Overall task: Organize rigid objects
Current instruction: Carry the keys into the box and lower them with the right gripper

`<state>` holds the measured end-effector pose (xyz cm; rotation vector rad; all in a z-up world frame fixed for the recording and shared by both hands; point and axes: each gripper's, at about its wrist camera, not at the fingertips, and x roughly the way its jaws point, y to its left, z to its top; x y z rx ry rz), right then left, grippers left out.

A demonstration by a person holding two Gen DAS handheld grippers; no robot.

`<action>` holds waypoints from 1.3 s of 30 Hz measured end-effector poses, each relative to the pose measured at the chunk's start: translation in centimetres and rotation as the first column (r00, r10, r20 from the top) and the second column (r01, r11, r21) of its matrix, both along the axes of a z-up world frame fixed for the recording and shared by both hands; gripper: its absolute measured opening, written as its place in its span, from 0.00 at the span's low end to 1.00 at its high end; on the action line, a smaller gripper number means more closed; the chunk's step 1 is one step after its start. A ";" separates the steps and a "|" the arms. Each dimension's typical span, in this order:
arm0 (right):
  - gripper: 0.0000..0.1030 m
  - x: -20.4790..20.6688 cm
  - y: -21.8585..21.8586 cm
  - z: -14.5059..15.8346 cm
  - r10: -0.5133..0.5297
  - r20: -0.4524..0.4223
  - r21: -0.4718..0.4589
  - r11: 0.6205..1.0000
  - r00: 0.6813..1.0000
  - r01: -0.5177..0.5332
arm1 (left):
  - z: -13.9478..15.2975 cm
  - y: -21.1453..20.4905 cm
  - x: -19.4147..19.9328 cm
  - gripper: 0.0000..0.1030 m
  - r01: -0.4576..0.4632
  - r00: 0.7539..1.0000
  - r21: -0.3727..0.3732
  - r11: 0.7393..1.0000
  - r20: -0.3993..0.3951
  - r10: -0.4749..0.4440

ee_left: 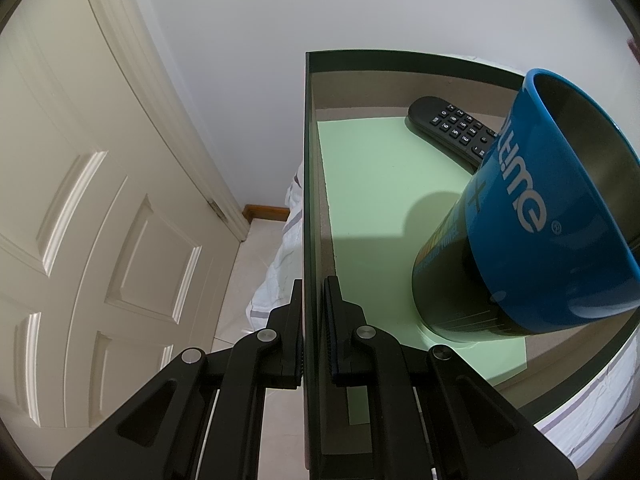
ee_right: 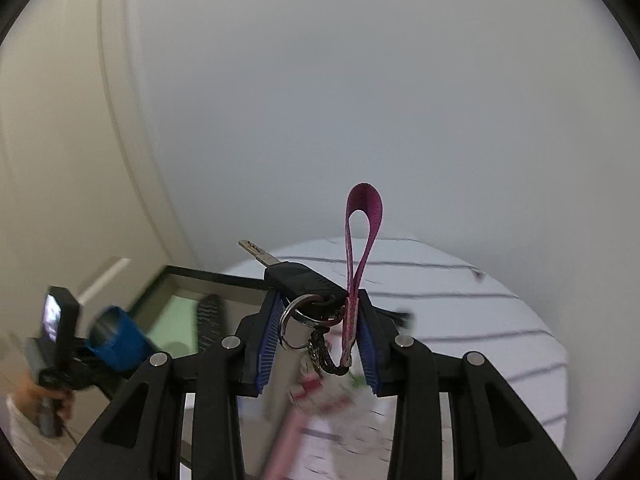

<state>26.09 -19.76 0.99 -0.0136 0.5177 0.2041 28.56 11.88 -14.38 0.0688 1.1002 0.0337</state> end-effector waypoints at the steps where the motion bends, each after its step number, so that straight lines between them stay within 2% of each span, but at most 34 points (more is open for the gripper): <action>1: 0.35 0.3 0.8 0.1 0.023 -0.004 0.007 1.000 1.000 -0.023 | 0.0 0.0 0.0 0.06 0.000 1.000 0.001 1.000 0.000 0.000; 4: 0.35 1.5 3.8 -0.3 0.086 -0.033 0.005 0.996 0.996 -0.086 | 0.0 0.1 0.0 0.06 0.000 1.000 -0.001 1.000 0.000 0.000; 8: 0.35 3.4 5.9 -2.0 0.111 -0.080 -0.008 0.994 0.991 -0.112 | 0.0 0.1 0.0 0.06 0.000 1.000 0.000 1.000 0.000 0.000; 15: 0.35 6.4 7.0 -5.3 0.049 -0.149 -0.096 0.993 0.988 -0.064 | -0.1 0.1 0.1 0.06 0.000 1.000 -0.001 1.000 0.000 0.000; 25: 0.36 7.5 7.1 -8.7 0.017 -0.242 -0.177 0.982 0.970 -0.061 | -0.2 -0.1 0.2 0.06 0.003 1.000 0.001 1.000 0.004 -0.003; 28: 0.36 7.5 7.1 -9.1 -0.004 -0.243 -0.212 0.976 0.970 -0.049 | -0.2 -0.1 0.1 0.06 0.002 1.000 0.000 1.000 0.004 -0.002; 35: 0.36 7.3 6.7 -8.9 0.044 -0.256 -0.155 0.984 0.966 -0.086 | -0.1 -0.3 0.0 0.06 0.002 1.000 0.004 1.000 0.005 -0.002; 39: 0.36 7.3 7.5 -8.8 0.103 -0.284 -0.117 0.983 0.953 -0.141 | 0.0 -0.3 0.0 0.06 0.001 1.000 0.005 1.000 0.005 -0.001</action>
